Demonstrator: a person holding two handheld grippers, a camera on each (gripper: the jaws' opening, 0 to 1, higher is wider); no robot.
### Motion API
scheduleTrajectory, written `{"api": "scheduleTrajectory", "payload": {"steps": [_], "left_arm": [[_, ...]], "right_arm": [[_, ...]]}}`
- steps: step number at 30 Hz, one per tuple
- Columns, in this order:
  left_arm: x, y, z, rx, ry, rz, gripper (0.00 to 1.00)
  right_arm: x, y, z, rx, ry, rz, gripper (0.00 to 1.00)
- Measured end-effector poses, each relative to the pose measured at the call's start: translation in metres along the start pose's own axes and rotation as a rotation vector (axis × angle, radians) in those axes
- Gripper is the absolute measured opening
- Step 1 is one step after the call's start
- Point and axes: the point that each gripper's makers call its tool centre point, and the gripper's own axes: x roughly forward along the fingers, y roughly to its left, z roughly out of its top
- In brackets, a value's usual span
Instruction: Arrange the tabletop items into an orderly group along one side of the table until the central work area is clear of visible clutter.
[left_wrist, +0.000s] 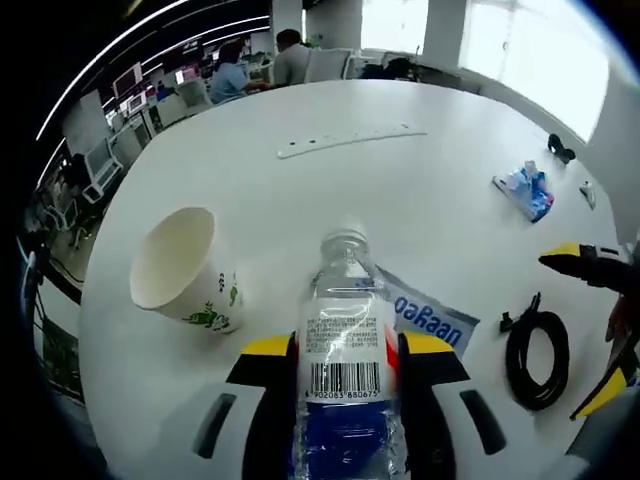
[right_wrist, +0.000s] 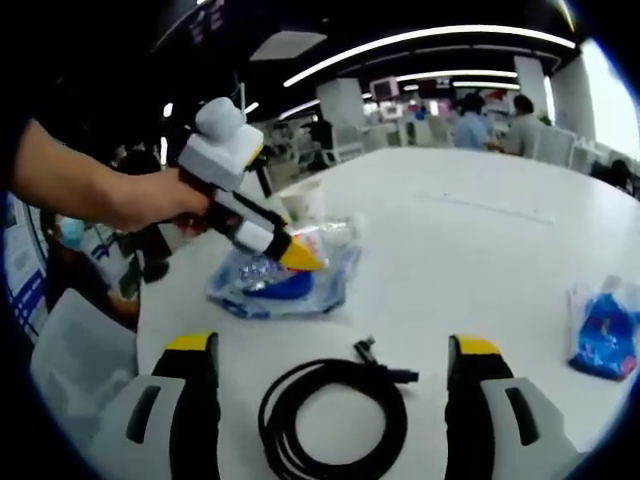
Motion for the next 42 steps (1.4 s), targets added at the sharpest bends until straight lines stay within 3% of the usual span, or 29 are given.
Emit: {"api": "scheduleTrajectory", "payload": {"steps": [3, 19, 32, 37, 42], "left_arm": [[-0.005, 0.001, 0.004, -0.014, -0.035, -0.021, 0.38], [-0.013, -0.003, -0.002, 0.002, -0.057, -0.030, 0.38], [-0.012, -0.002, -0.015, -0.018, 0.085, -0.039, 0.36], [-0.014, -0.006, -0.017, 0.027, 0.085, -0.048, 0.36], [-0.018, -0.017, -0.018, 0.049, 0.042, -0.099, 0.36]], "right_arm": [[0.000, -0.001, 0.002, 0.001, -0.006, 0.000, 0.92], [0.002, 0.005, 0.004, -0.011, 0.001, 0.008, 0.92], [0.003, 0.009, 0.002, -0.016, 0.007, 0.014, 0.91], [0.003, 0.010, 0.004, -0.019, 0.003, 0.016, 0.91], [0.002, 0.009, 0.005, -0.013, 0.001, 0.014, 0.91]]}}
